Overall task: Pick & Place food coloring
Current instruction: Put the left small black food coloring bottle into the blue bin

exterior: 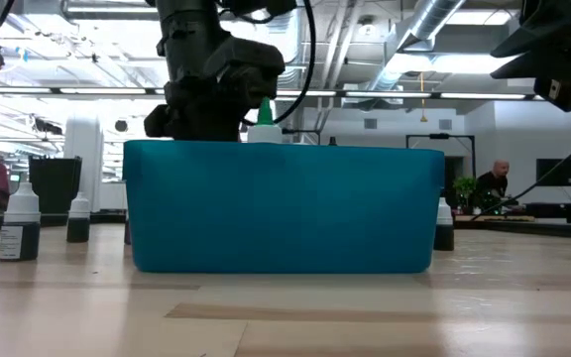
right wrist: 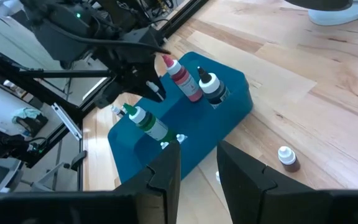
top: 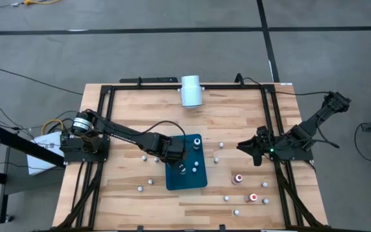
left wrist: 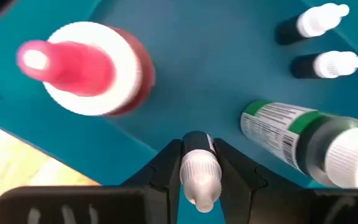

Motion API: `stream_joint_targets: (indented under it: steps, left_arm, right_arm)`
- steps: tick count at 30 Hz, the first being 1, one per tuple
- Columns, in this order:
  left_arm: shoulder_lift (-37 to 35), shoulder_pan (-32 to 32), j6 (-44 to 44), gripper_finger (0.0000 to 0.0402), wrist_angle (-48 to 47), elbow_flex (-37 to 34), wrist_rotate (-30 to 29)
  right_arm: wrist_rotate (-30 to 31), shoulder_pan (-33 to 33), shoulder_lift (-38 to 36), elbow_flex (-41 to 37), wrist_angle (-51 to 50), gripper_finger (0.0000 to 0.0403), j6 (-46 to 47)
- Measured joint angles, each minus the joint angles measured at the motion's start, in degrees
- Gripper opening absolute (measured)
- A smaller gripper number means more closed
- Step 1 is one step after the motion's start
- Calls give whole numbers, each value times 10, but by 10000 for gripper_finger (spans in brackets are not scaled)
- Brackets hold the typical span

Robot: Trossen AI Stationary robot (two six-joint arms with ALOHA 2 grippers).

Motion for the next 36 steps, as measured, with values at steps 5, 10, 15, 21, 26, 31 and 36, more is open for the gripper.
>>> stream_joint_targets:
  steps: [5,10,15,21,26,31,36]
  left_arm:
    - [0,0,-12,71,9,0,-12]
    - [1,0,-23,71,9,0,-19]
    - [38,0,-33,71,9,-1,5]
    - [61,-7,-52,71,29,1,16]
    - [62,-8,-54,71,38,1,10]
    - [62,-8,-54,77,36,1,10]
    - [63,-7,-63,83,33,1,12]
  right_arm:
    - [0,0,0,0,-2,95,0]
    - [0,0,0,0,-2,95,0]
    - [-1,0,0,0,-2,95,1]
    - [-1,0,0,0,-2,95,1]
    - [-1,0,0,0,-2,95,1]
    - [-1,0,0,0,-2,95,1]
    - [-1,0,0,0,-6,95,1]
